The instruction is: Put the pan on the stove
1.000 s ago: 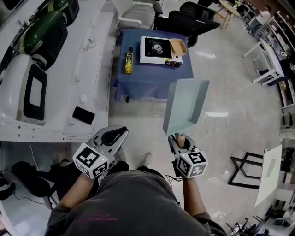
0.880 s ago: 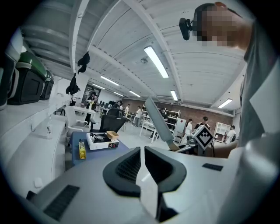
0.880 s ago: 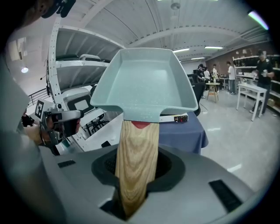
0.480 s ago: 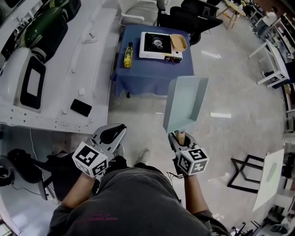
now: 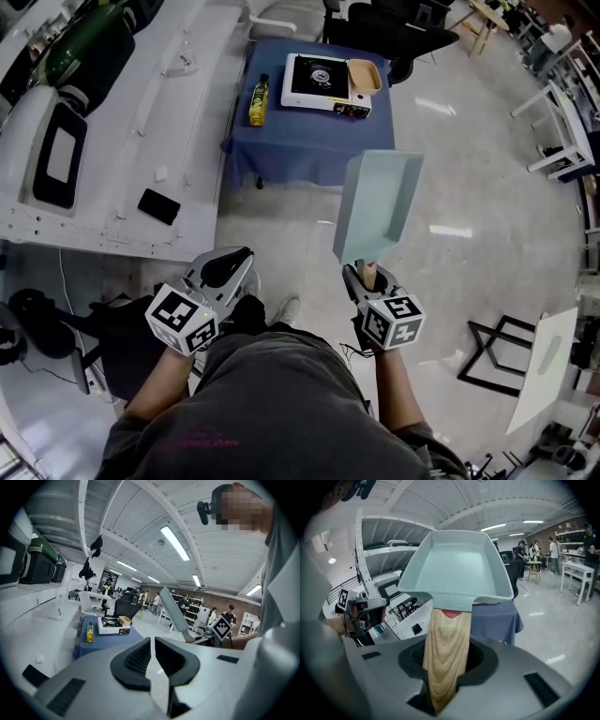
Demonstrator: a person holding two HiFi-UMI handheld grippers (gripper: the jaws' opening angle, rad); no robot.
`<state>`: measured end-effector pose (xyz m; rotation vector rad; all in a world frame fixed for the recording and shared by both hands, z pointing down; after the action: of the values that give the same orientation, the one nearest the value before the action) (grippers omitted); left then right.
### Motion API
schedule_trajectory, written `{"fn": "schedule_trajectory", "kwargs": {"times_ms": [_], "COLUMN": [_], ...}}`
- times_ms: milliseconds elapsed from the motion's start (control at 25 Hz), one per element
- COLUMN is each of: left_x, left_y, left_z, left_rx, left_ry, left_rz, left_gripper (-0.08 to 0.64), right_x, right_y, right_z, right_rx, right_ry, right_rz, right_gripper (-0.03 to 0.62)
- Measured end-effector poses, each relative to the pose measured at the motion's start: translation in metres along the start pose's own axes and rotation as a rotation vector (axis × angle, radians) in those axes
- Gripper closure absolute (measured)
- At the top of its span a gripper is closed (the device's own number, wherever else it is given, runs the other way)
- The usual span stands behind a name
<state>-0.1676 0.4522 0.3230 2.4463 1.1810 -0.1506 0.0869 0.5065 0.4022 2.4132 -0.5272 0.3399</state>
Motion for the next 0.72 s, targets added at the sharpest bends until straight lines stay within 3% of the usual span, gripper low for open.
{"fn": "schedule_trajectory", "kwargs": {"times_ms": [360,720], "left_x": [-0.028,-0.096], "left_y": [0.031,0.101], "left_z": [0.009,0.035], "left_rx": [0.005,-0.003], "left_ry": [-0.002,-0.008], "left_rz": [-0.012,-0.062], "left_gripper": [0.531,0.531], "right_x": [0.016,0.047], "right_y": [0.020,0.087], "right_z": [0.020,0.068], "right_rx": [-0.001,0.005], "right_ry": [-0.012,0.001], "right_rz": [-0.019,-0.050], "right_gripper": [0.482,0.482]}}
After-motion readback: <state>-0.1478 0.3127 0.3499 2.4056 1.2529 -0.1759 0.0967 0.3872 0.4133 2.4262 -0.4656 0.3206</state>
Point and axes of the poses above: the fingertips, and each gripper's own axes: y forward along the fingers, x to its right, z out of its top, the point moved 5 cm from there along -y, backward along the fingers, and after that the axes turned 4 degrees about z, right-handed, at the moved point
